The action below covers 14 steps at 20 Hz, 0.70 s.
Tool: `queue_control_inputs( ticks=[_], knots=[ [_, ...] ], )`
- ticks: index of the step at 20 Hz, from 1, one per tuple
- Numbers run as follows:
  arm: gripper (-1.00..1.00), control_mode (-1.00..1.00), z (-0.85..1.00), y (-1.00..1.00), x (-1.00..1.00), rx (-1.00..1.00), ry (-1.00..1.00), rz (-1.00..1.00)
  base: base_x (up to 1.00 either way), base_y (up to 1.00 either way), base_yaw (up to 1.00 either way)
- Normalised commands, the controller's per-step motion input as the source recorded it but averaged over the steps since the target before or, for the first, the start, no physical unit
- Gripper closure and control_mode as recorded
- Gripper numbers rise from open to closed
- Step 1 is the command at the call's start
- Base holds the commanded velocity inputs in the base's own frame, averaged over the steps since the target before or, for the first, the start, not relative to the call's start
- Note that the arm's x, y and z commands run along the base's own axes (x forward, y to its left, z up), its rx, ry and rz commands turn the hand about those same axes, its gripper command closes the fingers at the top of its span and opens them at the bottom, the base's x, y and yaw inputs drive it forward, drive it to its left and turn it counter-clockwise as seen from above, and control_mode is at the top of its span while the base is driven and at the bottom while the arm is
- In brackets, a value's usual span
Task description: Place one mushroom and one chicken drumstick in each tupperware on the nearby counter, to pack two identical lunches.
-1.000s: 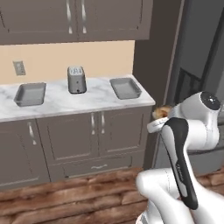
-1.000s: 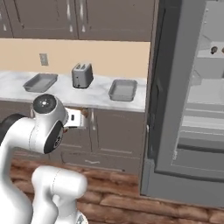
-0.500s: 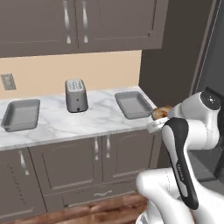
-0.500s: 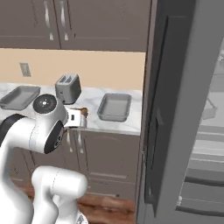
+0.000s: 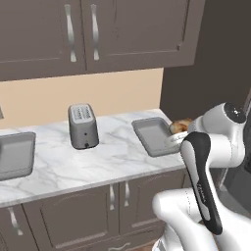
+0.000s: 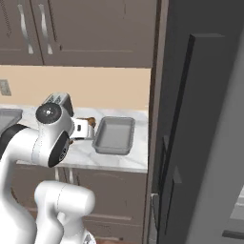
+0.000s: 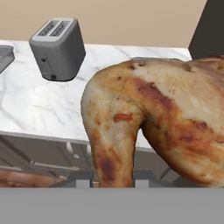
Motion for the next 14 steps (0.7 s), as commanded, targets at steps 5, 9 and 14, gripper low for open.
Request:
queue_control_inputs(
  ticks=[5, 9, 14],
  knots=[
    [1.0, 1.0, 0.0, 0.0, 0.0, 0.0, 0.0, 0.0, 0.41, 0.0, -0.15],
    [1.0, 1.0, 0.0, 0.0, 0.0, 0.0, 0.0, 0.0, 0.23, 0.0, -0.16],
    [1.0, -1.0, -0.18, 0.08, 0.17, 0.0, 0.0, -0.04, 0.18, 0.02, -0.09]
  ],
)
